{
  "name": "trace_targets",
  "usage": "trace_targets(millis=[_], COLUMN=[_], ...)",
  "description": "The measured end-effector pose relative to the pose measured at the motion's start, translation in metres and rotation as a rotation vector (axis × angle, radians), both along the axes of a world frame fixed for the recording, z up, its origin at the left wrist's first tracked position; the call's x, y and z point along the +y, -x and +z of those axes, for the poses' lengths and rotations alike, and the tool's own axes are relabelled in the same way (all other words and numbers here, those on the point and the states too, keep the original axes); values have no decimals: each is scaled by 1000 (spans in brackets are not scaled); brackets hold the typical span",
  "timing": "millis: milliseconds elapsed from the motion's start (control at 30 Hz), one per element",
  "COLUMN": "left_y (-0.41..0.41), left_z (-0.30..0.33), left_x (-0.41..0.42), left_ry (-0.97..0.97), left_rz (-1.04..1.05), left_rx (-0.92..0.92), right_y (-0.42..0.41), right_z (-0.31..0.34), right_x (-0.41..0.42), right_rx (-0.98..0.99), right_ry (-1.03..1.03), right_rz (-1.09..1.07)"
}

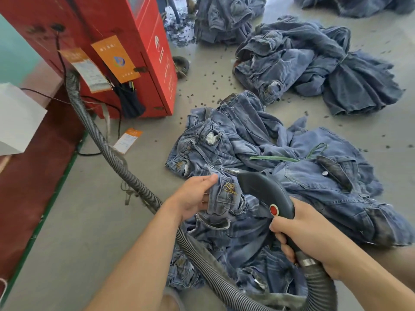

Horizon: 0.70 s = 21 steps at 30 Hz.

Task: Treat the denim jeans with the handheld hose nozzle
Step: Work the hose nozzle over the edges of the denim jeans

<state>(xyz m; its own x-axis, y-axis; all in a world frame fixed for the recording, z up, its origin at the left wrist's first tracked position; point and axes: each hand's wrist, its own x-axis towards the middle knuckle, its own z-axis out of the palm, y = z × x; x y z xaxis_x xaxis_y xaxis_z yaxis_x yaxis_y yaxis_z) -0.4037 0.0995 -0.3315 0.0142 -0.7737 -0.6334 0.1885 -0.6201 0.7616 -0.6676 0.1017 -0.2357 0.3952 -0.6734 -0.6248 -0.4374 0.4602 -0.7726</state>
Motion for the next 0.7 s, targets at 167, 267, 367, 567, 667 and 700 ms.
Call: trace_targets(millis=[167,267,367,567,667,700], left_y=[10,10,5,-5,-12,-14], left_z=[13,12,9,-3,-10,-11], left_x=[-1,0,4,-4,-8,-8], left_ry=[-23,-26,-25,-79,-98,-96], left_rz=[-53,-37,-35,115,207,231], left_rx=[204,236,275,133,27,11], right_y=[-9,-23,-28,6,10,10], right_z=[-2,-10,-18,-13,-20,-23], right_x=[17,10,-6,-6,1,3], right_rx=[66,116,85,15,49,64], right_ry=[47,85,100,14,-40,-51], right_rz=[115,127,-42,-142,-77,-62])
